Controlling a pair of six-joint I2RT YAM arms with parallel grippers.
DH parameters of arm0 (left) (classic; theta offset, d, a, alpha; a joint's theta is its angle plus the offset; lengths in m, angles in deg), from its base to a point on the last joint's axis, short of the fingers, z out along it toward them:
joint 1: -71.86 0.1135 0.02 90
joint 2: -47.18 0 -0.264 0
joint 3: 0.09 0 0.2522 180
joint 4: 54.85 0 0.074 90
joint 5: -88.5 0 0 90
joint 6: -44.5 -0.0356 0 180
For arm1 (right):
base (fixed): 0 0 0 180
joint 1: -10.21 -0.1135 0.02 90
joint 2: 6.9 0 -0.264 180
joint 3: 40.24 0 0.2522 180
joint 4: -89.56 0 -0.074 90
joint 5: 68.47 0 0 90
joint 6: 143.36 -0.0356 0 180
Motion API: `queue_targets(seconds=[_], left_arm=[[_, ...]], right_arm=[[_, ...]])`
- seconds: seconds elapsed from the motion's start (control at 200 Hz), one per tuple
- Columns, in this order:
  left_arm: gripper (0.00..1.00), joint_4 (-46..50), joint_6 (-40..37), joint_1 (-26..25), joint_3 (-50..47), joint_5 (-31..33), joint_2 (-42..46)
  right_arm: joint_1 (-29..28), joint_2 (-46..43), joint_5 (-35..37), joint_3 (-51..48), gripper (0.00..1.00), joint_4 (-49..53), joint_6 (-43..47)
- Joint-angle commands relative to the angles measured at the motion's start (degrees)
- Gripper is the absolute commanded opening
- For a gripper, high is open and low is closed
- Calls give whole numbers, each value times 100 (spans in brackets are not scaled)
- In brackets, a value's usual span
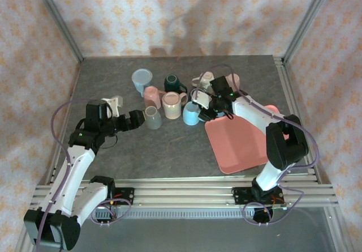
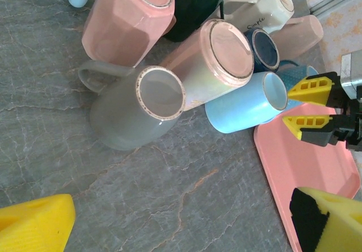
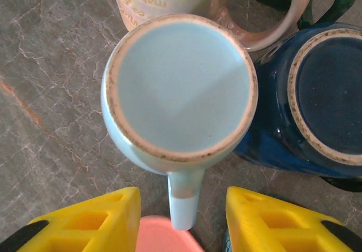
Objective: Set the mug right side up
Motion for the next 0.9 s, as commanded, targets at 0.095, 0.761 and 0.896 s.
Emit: queue_targets(seconds=[0.095,0.761,0.896], left_arm=[[98,26,67,-29,-27,-94,1],[97,26,78,-45,-99,-86,-21],[97,17,78,-46,-121,-85,-25]], right_arm=[[-33,220,142,304,42,290,289],[-68,681,218,595,34,564,652],[-96,758,222,634,32,573,705]])
